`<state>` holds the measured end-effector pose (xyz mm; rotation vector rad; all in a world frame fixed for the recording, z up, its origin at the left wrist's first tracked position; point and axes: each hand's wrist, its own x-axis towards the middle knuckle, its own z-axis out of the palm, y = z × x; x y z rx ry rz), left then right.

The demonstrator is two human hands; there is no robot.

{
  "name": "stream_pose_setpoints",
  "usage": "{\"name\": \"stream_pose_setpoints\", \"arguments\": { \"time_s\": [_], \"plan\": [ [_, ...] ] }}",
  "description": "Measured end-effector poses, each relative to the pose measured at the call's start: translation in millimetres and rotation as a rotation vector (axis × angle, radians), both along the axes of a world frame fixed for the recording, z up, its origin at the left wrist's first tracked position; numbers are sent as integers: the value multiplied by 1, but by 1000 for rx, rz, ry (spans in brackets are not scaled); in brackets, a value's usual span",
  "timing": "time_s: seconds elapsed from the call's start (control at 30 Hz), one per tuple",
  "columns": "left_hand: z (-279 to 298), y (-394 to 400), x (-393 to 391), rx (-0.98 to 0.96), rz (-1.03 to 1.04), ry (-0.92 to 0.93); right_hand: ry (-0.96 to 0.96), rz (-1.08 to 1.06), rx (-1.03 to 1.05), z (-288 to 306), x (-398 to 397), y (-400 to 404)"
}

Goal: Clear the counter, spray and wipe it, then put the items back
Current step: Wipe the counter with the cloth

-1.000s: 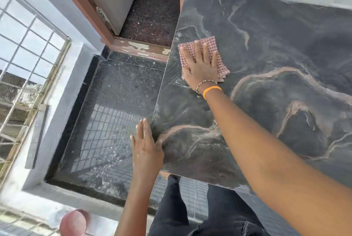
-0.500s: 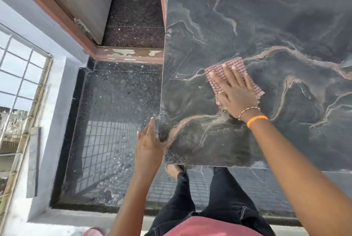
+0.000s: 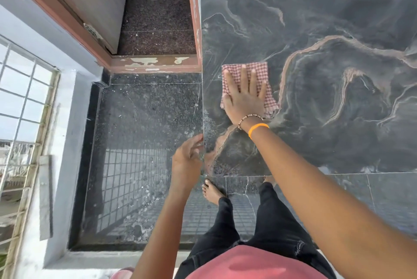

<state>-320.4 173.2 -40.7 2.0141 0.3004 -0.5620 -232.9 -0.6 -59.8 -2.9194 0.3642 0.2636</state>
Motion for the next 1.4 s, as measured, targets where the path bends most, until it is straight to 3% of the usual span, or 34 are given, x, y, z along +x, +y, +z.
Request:
{"name": "stream_pose_setpoints", "arguments": {
  "time_s": [0.13,0.3,0.43,0.53,0.8,0.9,1.0,1.27,1.4],
  "plan": [
    [-6,7,-11,-70,59,65,0,226,5,0,-10,36],
    [-5,9,-31,-234,167,161,-14,485,-2,-4,-86,56],
    [-5,13,-39,-265,146,187,-25,534,-51,-3,-118,23],
    [-5,14,-41,-265,130,199,-10,406,-80,-4,-110,-20],
    [-15,15,-37,-267,165,193,29,-224,-91,2,-113,-156],
    [-20,16,-36,-296,160,196,37,-424,-71,4,-138,-145],
    [-23,17,-36,-331,164,210,59,-493,-49,2,-143,-105],
    [-28,16,-42,-447,254,221,30,-62,-4,1,-38,-8],
    [-30,9,-59,-614,405,218,16,283,37,0,-53,52]
  ]
}}
